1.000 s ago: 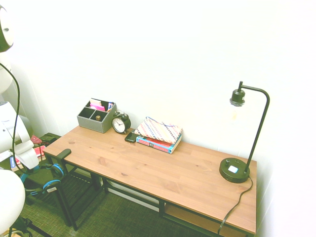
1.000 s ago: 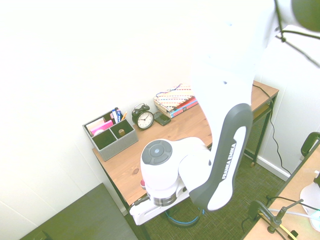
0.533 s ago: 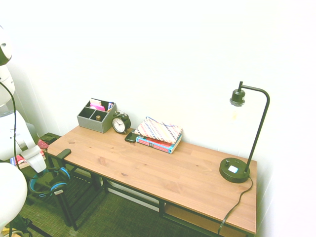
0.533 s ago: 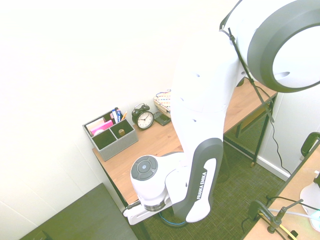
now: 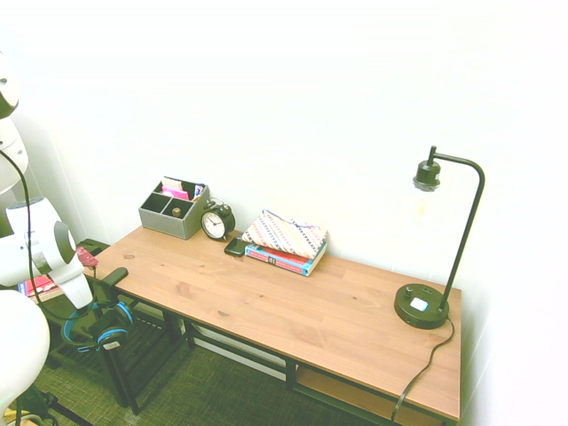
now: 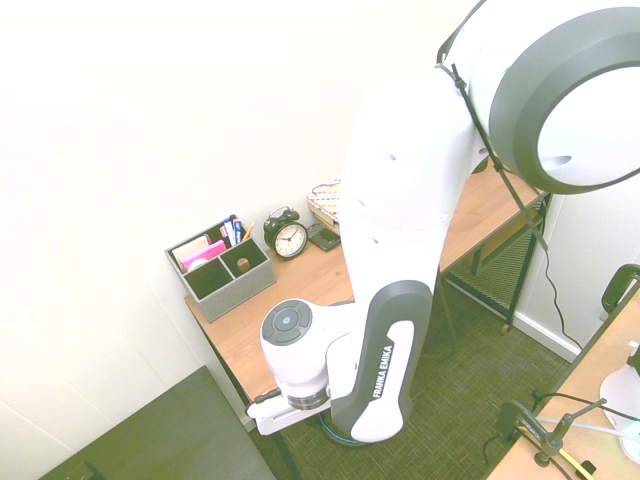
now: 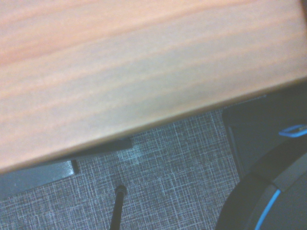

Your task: Hang the headphone

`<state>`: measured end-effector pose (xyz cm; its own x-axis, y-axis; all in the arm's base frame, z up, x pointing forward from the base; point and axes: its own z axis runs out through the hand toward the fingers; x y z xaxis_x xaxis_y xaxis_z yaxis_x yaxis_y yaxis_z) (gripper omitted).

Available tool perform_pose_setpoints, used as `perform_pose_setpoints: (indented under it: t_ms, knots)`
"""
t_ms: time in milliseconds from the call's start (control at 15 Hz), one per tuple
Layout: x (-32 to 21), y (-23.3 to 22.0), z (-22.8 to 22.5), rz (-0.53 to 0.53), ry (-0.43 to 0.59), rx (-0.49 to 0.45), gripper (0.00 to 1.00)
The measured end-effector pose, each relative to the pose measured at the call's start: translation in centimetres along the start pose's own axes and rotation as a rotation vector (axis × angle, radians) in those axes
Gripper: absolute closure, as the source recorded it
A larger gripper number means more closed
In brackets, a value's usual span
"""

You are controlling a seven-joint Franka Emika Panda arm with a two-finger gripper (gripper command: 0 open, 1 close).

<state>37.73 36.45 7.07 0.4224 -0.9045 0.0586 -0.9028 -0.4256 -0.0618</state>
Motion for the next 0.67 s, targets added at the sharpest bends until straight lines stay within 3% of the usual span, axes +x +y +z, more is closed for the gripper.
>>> perform_pose_setpoints:
  t_ms: [467, 667]
  knots:
    - [1.2, 0.2, 0.0, 0.012, 0.001, -0.010, 0.00]
    - [2.9, 0.2, -4.1, -0.031, -0.043, -0.007, 0.00]
